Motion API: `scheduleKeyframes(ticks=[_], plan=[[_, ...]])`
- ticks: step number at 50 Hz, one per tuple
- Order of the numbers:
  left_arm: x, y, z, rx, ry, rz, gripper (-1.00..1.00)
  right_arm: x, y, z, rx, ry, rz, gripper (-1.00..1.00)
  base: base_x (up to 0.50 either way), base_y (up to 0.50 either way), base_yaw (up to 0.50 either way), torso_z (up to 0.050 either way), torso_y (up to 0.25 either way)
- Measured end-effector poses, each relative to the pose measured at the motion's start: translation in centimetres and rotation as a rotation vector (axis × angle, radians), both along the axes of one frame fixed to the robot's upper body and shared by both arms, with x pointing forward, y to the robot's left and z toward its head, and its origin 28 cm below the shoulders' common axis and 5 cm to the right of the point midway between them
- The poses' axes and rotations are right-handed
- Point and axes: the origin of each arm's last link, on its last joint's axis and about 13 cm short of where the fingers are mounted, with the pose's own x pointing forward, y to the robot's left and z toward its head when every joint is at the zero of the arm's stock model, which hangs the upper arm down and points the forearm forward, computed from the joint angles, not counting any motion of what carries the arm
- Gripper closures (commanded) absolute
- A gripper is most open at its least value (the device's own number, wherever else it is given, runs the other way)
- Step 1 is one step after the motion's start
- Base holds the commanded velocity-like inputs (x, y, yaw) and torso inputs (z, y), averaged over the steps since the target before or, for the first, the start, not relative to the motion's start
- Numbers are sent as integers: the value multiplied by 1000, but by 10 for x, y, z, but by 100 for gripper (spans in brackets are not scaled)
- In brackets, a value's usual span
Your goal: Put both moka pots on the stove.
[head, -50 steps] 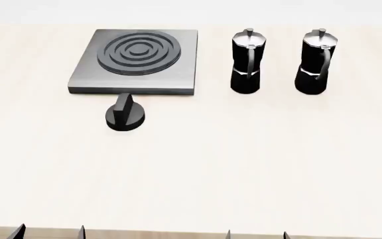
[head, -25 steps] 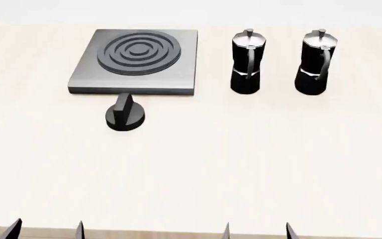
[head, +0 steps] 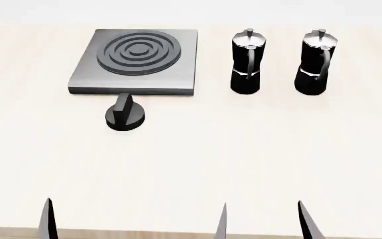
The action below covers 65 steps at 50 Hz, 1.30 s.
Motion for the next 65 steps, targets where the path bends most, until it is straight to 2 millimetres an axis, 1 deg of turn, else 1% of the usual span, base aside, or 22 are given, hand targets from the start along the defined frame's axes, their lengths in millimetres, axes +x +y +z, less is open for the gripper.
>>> scheduleKeyframes(ticks=[8, 17, 65], plan=[[-5, 0, 7, 5, -25, 5, -100, -4, 0, 6, 0, -15, 0, -100, 113, 0, 0, 0, 0], [-6, 1, 9, 6, -33, 6, -100, -5, 0, 8, 1, -18, 0, -100, 204, 0, 0, 0, 0], [-5, -1, 6, 5, -24, -6, -100, -3, -1, 5, 2, -14, 0, -100, 203, 0, 0, 0, 0]])
